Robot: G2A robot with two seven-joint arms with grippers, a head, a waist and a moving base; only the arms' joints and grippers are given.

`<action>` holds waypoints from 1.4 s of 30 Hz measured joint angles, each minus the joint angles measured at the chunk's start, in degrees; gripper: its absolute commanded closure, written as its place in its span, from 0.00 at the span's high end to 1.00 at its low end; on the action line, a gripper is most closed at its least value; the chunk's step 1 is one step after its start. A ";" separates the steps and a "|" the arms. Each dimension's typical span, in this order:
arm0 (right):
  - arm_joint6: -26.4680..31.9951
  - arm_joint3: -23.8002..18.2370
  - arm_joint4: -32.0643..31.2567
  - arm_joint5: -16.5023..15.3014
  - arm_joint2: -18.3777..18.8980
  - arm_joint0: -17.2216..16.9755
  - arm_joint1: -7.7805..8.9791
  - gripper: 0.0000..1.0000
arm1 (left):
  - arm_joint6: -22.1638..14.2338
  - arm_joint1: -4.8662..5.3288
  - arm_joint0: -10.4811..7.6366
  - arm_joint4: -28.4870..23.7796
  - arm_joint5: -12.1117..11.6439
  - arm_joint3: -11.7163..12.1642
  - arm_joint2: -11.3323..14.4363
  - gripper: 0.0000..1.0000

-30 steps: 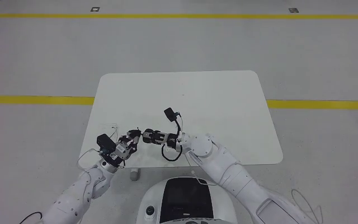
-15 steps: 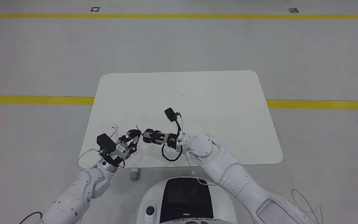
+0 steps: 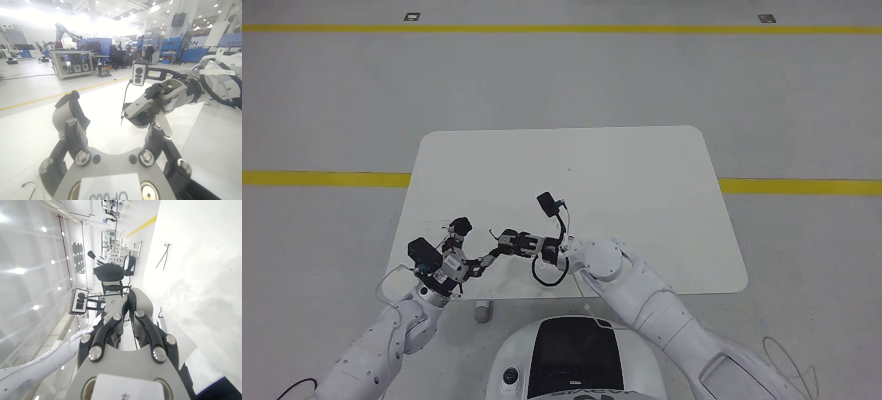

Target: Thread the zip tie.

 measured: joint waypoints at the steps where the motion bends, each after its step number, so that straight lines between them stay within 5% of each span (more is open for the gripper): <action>1: 0.09 0.00 0.04 -0.01 0.00 0.04 0.00 0.00 | -0.01 -0.02 0.03 -0.14 0.16 -0.02 -0.07 1.00; 8: 0.07 -0.01 0.00 -0.02 -0.01 0.04 0.00 0.00 | -0.05 -0.01 0.01 -0.01 0.14 -0.02 -0.04 1.00; 12: 0.21 -0.70 2.20 -0.48 0.68 -0.98 0.07 0.00 | 0.69 -0.35 -0.36 0.69 2.92 1.18 -0.29 1.00; 25: 14.60 2.09 21.72 -2.25 5.27 -1.54 0.50 0.00 | 19.05 -1.67 -4.14 12.01 5.29 9.99 1.75 1.00; 34: 13.29 2.79 20.14 -2.64 5.33 -0.89 0.57 0.00 | 17.86 -1.94 -4.48 12.24 6.32 10.26 2.06 1.00; 42: 16.75 3.68 29.52 3.40 5.15 -0.71 -0.09 0.00 | 21.46 -2.61 -5.46 16.44 11.49 13.99 2.90 1.00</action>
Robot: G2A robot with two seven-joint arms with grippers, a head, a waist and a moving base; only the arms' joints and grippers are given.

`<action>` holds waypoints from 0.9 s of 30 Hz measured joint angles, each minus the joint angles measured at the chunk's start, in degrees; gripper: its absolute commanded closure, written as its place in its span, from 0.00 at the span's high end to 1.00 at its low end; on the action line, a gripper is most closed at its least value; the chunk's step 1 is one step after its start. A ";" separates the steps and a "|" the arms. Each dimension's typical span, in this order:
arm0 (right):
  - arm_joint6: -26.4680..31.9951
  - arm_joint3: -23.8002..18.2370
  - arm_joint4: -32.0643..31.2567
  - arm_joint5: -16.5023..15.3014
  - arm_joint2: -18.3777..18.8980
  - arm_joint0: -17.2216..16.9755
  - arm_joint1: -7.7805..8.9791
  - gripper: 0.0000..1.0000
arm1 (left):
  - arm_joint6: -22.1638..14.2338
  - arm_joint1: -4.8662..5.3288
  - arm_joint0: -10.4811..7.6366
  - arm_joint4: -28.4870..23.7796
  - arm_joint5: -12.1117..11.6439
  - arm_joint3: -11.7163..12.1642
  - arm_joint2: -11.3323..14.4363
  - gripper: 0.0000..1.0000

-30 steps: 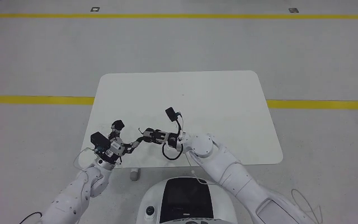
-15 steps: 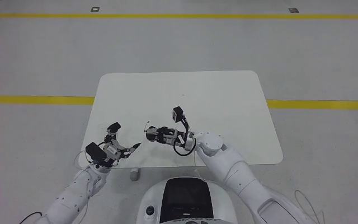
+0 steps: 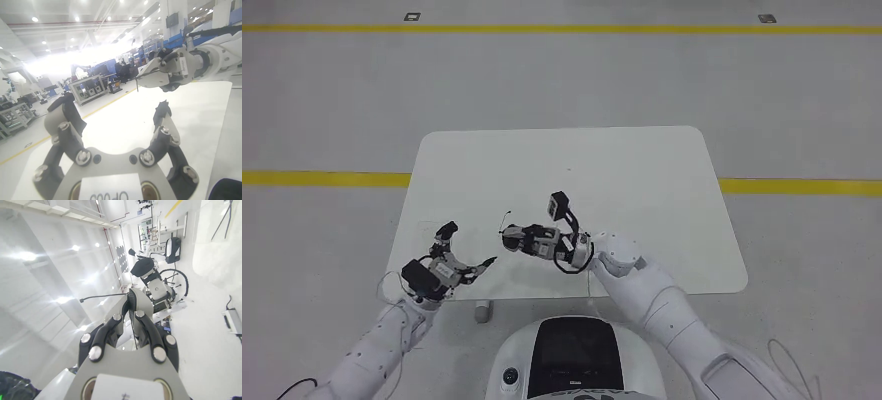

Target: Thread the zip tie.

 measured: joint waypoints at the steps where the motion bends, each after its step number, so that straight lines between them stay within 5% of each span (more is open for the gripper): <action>1: 0.33 0.51 0.90 0.92 -0.17 0.34 -0.15 0.00 | 0.61 -0.09 -0.23 0.51 0.44 0.67 0.14 1.00; 7: 1.15 3.05 3.51 4.21 -1.53 2.55 -0.98 0.00 | 5.26 -0.67 -1.89 2.75 0.66 4.13 1.32 1.00; 27: -1.98 1.28 5.82 5.77 -2.09 1.79 -1.52 0.00 | 2.63 -1.30 -1.69 1.72 0.16 2.23 2.34 1.00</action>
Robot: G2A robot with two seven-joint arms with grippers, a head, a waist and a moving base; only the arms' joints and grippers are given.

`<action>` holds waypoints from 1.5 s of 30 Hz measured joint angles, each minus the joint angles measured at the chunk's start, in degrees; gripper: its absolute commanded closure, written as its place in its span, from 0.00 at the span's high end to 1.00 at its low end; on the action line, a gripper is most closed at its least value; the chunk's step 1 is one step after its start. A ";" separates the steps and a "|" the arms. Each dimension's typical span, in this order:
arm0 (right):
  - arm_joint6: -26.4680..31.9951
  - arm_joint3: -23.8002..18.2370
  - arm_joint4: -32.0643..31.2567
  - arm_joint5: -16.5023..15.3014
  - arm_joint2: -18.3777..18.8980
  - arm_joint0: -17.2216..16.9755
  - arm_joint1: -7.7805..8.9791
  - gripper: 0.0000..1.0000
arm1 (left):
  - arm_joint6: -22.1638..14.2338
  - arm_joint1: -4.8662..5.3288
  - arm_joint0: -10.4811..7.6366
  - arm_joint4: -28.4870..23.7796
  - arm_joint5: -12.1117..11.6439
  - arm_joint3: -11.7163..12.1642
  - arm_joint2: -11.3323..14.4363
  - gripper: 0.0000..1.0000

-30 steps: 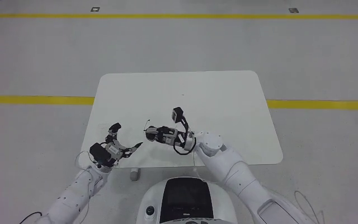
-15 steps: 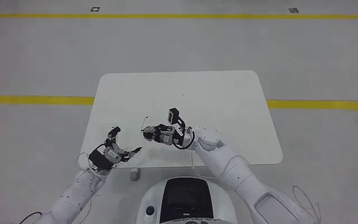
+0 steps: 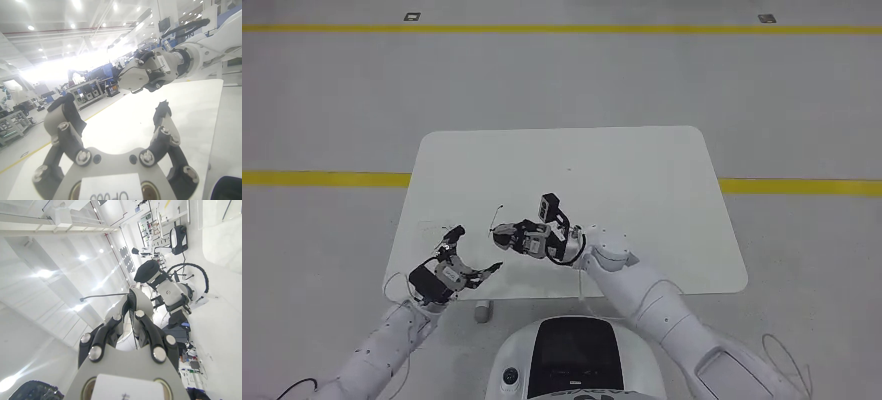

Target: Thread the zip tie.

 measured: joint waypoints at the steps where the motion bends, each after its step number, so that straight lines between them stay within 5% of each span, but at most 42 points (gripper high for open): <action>1: -0.17 -0.10 0.04 0.09 0.00 -0.13 0.00 0.00 | -0.07 -0.01 0.00 -0.05 0.01 -0.06 0.00 1.00; 4: -1.47 -1.11 0.33 1.02 0.05 -0.97 0.04 0.00 | -1.44 -0.18 0.21 -1.12 0.18 -0.99 -0.09 0.94; 8: -1.76 -1.89 0.20 1.76 0.23 -1.39 0.18 0.00 | -1.61 -0.31 0.61 -1.90 0.17 -1.28 -0.36 0.49; 13: -1.45 -2.46 0.32 2.21 0.36 -1.92 0.32 0.00 | -1.73 -0.44 0.75 -2.17 -0.11 -1.26 -0.57 0.34; 45: -1.28 -1.85 -0.66 2.48 0.27 -2.22 0.66 0.00 | -3.12 -1.11 1.01 0.43 -0.57 -1.91 -0.73 0.12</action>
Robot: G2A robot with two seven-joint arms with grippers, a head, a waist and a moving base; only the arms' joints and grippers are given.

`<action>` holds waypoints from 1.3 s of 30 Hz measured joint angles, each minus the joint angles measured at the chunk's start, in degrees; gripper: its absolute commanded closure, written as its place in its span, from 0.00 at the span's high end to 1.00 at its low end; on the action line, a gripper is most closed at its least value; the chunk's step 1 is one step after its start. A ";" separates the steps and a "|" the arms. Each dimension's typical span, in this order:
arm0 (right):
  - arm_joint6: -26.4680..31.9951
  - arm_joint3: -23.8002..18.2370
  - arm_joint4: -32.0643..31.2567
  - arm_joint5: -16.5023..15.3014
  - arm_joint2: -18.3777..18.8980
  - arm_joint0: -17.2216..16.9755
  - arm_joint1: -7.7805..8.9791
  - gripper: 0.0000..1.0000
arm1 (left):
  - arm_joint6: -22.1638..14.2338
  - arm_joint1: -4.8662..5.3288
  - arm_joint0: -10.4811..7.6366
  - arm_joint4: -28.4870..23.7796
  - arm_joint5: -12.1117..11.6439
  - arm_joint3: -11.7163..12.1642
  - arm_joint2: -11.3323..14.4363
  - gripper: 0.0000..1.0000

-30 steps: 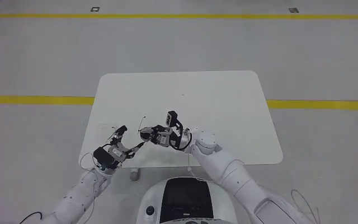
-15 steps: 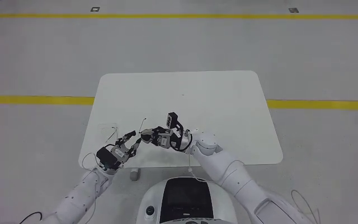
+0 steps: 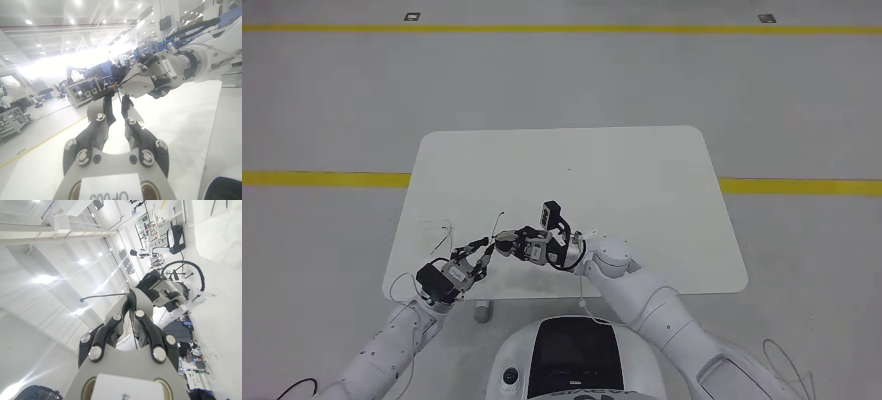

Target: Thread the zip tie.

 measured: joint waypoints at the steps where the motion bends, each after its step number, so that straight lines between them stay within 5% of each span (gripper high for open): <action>1: -0.06 -0.01 -0.04 0.03 -0.03 0.02 0.00 0.00 | -0.04 -0.01 0.01 0.04 -0.03 -0.02 -0.03 0.12; 8: -0.19 0.19 -0.12 0.31 -0.41 0.26 -0.11 0.00 | -0.17 -0.06 0.15 0.38 -0.16 -0.10 -0.28 0.07; 14: -0.12 0.47 -0.10 0.42 -0.58 0.47 -0.16 0.00 | -0.38 -0.10 0.27 0.62 -0.28 -0.16 -0.49 0.16; 22: -0.11 0.65 -0.36 0.62 -0.82 0.56 -0.19 0.00 | -0.70 -0.19 0.39 0.87 -0.34 -0.16 -0.64 0.00; 39: -0.19 0.94 -0.30 0.39 -0.76 0.78 -0.20 0.00 | -0.98 -0.20 0.71 2.17 -0.50 -0.48 -1.11 0.00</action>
